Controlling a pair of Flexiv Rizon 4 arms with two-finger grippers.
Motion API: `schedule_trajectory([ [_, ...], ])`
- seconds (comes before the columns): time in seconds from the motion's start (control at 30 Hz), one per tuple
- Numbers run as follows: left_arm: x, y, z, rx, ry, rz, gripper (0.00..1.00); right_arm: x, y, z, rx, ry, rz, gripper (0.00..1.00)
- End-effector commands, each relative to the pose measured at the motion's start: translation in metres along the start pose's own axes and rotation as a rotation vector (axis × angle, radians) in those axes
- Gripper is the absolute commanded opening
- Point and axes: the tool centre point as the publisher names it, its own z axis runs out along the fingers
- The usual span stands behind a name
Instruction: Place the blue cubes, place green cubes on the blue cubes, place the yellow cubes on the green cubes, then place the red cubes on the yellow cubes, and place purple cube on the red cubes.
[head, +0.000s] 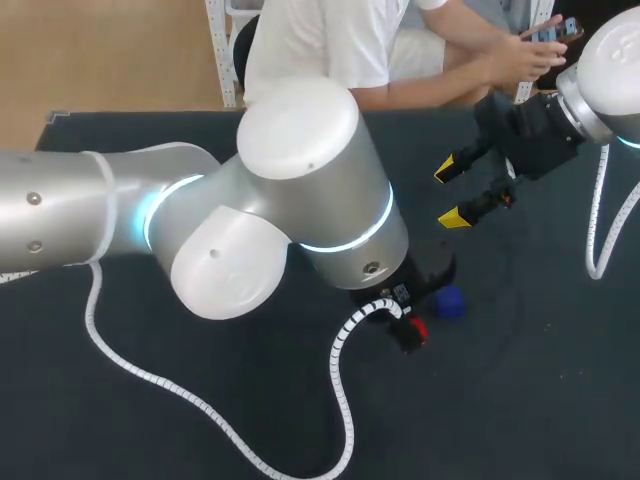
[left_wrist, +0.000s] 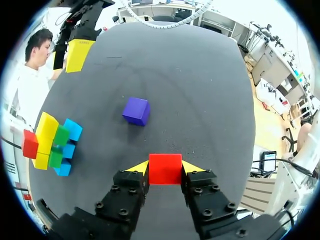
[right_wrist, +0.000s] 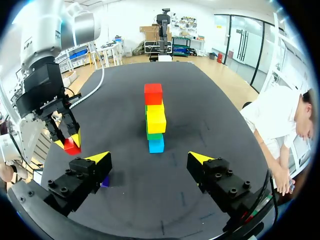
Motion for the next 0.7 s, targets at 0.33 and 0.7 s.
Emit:
schedule_trajectory([
  [0.33, -0.003, 0.007, 0.007, 0.02, 0.003, 0.001, 0.16, 0.0, 0.0, 0.0, 0.001, -0.002, -0.001, 1.0],
  [0.7, 0.008, 0.008, 0.006, 0.037, -0.031, -0.078, 1.0, 0.0, 0.0, 0.0, 0.001, -0.002, -0.001, 1.0],
])
